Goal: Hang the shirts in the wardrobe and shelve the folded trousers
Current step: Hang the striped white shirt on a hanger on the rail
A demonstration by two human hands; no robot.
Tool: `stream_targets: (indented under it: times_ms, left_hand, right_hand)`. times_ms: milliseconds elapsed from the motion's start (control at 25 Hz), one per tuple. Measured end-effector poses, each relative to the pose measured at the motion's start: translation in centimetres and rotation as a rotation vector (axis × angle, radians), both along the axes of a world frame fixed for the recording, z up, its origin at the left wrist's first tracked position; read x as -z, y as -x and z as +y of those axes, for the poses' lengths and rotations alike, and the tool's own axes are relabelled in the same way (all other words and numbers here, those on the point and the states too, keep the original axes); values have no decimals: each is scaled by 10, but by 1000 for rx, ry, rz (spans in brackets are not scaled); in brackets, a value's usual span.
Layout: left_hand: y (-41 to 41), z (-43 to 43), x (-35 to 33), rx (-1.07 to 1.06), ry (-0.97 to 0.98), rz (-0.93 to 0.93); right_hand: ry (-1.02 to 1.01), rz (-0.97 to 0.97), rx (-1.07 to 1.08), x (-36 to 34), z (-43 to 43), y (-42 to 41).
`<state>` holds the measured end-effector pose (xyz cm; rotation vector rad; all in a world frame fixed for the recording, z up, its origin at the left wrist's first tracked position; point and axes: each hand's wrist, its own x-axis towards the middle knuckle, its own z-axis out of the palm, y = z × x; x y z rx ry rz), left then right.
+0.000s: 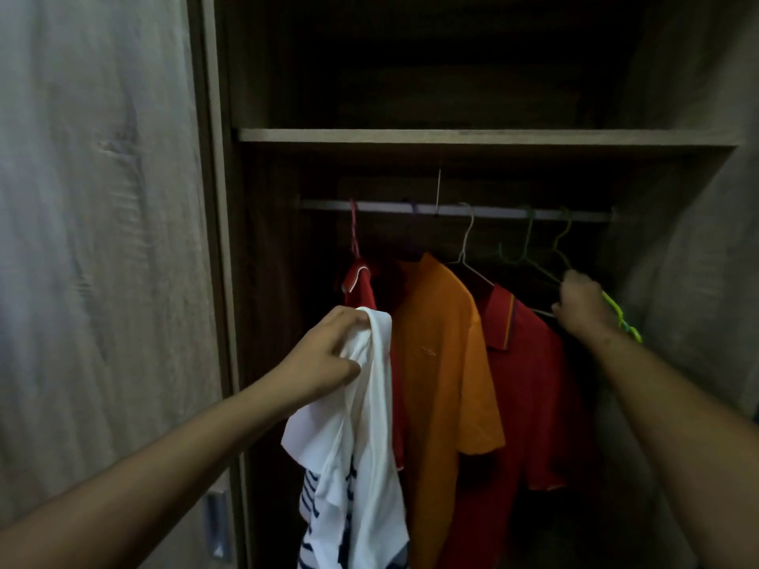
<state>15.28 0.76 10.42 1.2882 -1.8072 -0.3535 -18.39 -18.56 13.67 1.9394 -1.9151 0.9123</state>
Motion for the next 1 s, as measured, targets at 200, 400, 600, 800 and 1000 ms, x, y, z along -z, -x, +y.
stream_targets:
  times_ms: [200, 400, 600, 800, 1000]
  left_hand:
    - [-13, 0, 7, -27, 33, -13]
    - [-16, 2, 15, -32, 15, -19]
    - [-9, 7, 18, -17, -12, -18]
    - [1, 9, 21, -7, -30, -34]
    - [9, 14, 18, 16, -48, -44]
  right_hand:
    - [-70, 71, 92, 4, -4, -2]
    - [-102, 170, 28, -1, 5, -18]
    - [-81, -101, -113, -4, 7, -37]
    - [62, -386, -152, 0, 18, -39]
    - [136, -550, -275, 5, 33, -43]
